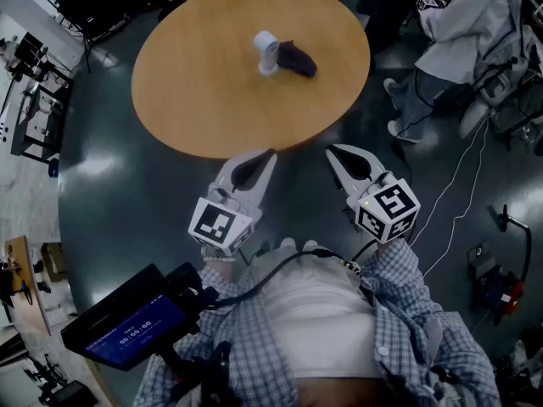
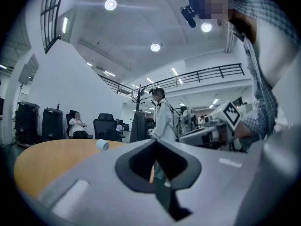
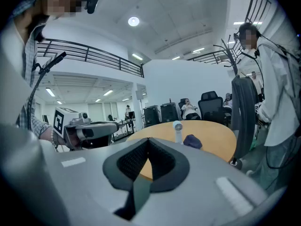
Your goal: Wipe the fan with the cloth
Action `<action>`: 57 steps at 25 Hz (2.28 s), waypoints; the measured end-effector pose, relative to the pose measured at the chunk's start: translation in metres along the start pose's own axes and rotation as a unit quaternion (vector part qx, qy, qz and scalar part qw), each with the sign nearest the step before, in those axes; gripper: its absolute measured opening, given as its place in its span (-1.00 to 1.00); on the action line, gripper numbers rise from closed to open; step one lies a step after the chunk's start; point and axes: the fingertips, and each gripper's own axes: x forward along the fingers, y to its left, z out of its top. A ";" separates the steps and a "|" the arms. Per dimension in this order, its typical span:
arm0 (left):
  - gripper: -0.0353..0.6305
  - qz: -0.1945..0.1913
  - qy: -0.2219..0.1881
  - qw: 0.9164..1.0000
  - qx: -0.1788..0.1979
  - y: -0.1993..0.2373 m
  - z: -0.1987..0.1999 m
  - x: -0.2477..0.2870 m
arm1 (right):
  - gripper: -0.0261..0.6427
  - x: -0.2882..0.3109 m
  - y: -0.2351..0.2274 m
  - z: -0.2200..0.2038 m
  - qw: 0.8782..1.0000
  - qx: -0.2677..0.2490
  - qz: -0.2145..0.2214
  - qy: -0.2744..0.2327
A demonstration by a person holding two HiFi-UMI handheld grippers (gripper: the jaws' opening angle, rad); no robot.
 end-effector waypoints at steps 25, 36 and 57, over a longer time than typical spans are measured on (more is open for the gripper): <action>-0.89 0.006 0.005 1.000 0.002 -0.002 -0.009 0.009 | -0.91 -0.001 -0.005 -0.005 1.000 0.016 0.009 -0.007; -0.89 0.024 -0.001 1.000 0.008 -0.034 -0.007 0.011 | -0.91 -0.044 -0.024 -0.026 1.000 0.027 -0.004 -0.008; -0.89 0.035 0.009 0.999 0.004 0.060 -0.011 0.072 | -0.91 0.039 -0.093 0.012 1.000 0.005 -0.013 -0.003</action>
